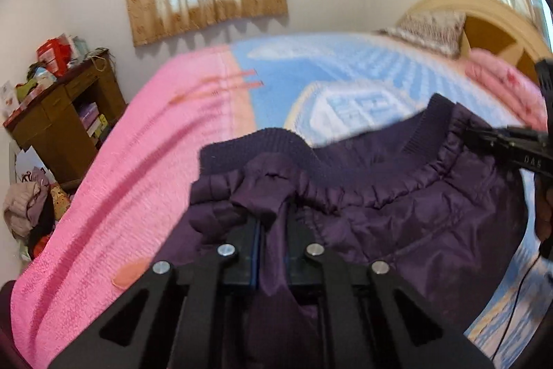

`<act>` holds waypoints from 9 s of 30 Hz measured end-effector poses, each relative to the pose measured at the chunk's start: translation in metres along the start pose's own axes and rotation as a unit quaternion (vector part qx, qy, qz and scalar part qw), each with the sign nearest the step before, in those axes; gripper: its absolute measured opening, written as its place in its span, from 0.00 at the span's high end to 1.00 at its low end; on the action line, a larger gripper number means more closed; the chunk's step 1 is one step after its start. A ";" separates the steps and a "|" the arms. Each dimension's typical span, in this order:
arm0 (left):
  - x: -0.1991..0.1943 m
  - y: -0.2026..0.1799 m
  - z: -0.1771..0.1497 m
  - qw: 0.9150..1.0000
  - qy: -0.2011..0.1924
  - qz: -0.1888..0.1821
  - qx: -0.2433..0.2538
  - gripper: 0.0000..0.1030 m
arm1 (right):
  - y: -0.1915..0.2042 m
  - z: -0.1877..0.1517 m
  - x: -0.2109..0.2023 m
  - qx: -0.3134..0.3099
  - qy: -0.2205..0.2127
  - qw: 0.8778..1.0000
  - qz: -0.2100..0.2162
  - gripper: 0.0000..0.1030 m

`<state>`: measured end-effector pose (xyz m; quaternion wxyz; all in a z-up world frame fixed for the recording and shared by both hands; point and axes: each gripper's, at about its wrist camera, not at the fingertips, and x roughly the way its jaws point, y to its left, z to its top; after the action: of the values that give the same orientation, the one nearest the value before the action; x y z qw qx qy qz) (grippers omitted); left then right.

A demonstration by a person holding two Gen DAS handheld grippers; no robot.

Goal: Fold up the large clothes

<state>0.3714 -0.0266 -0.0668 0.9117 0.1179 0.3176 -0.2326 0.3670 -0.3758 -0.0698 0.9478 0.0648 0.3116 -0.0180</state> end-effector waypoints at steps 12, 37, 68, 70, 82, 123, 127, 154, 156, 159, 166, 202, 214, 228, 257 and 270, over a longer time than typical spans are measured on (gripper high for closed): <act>0.097 -0.003 -0.013 0.995 0.063 0.072 0.014 0.67 | -0.009 -0.024 0.086 -0.007 0.080 0.994 -0.070 0.70; 0.105 0.000 -0.031 0.996 0.071 0.058 -0.021 0.56 | -0.006 -0.040 0.107 -0.026 0.090 0.992 -0.085 0.64; 0.126 -0.002 -0.005 0.984 0.088 0.132 -0.085 0.00 | 0.049 -0.030 0.111 0.002 0.082 0.980 -0.184 0.15; 0.127 0.000 -0.005 0.983 0.091 0.129 -0.089 0.00 | 0.052 -0.032 0.114 -0.008 0.088 0.977 -0.192 0.14; 0.126 -0.013 -0.009 0.983 0.090 0.141 -0.078 0.00 | 0.053 -0.035 0.120 -0.014 0.097 0.975 -0.199 0.12; 0.092 0.000 -0.002 0.985 0.097 0.110 -0.087 0.00 | 0.053 -0.028 0.093 -0.030 0.129 0.978 -0.160 0.10; 0.018 0.046 -0.010 0.993 0.020 0.057 -0.105 0.00 | 0.077 -0.038 0.035 -0.041 0.059 0.987 -0.146 0.10; 0.162 0.132 -0.025 0.925 0.181 -0.273 -0.191 0.13 | 0.346 -0.157 0.051 -0.425 -0.026 0.904 -0.050 0.13; 0.159 0.131 -0.029 0.924 0.173 -0.283 -0.188 0.26 | 0.343 -0.160 0.050 -0.423 -0.030 0.905 -0.045 0.31; 0.152 0.124 -0.031 0.921 0.170 -0.300 -0.181 0.62 | 0.341 -0.159 0.042 -0.416 -0.026 0.908 -0.035 0.49; 0.095 0.127 -0.034 0.928 0.129 -0.288 -0.196 0.82 | 0.341 -0.162 -0.004 -0.397 -0.007 0.918 0.022 0.72; 0.088 -0.128 0.116 0.902 0.110 -0.371 -0.194 0.03 | 0.053 -0.111 -0.107 0.040 -0.076 0.974 0.211 0.78; 0.153 -0.214 0.075 0.919 0.151 -0.340 -0.129 0.02 | -0.033 -0.152 -0.106 0.146 -0.049 0.969 0.194 0.57; 0.087 -0.168 0.097 0.937 0.083 -0.306 -0.144 0.01 | -0.017 -0.128 -0.070 0.127 0.037 0.982 0.135 0.56; 0.042 -0.120 -0.053 0.996 0.011 -0.039 -0.080 0.00 | -0.014 -0.033 0.061 0.151 0.041 0.979 0.134 0.32; 0.052 -0.137 -0.051 0.998 0.004 -0.003 -0.059 0.00 | -0.045 -0.062 0.109 0.227 0.086 0.958 0.156 0.29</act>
<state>0.3124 -0.1446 -0.1480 0.9149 0.0637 0.3352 -0.2158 0.4154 -0.4116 -0.1888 0.8690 0.3268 0.3657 0.0655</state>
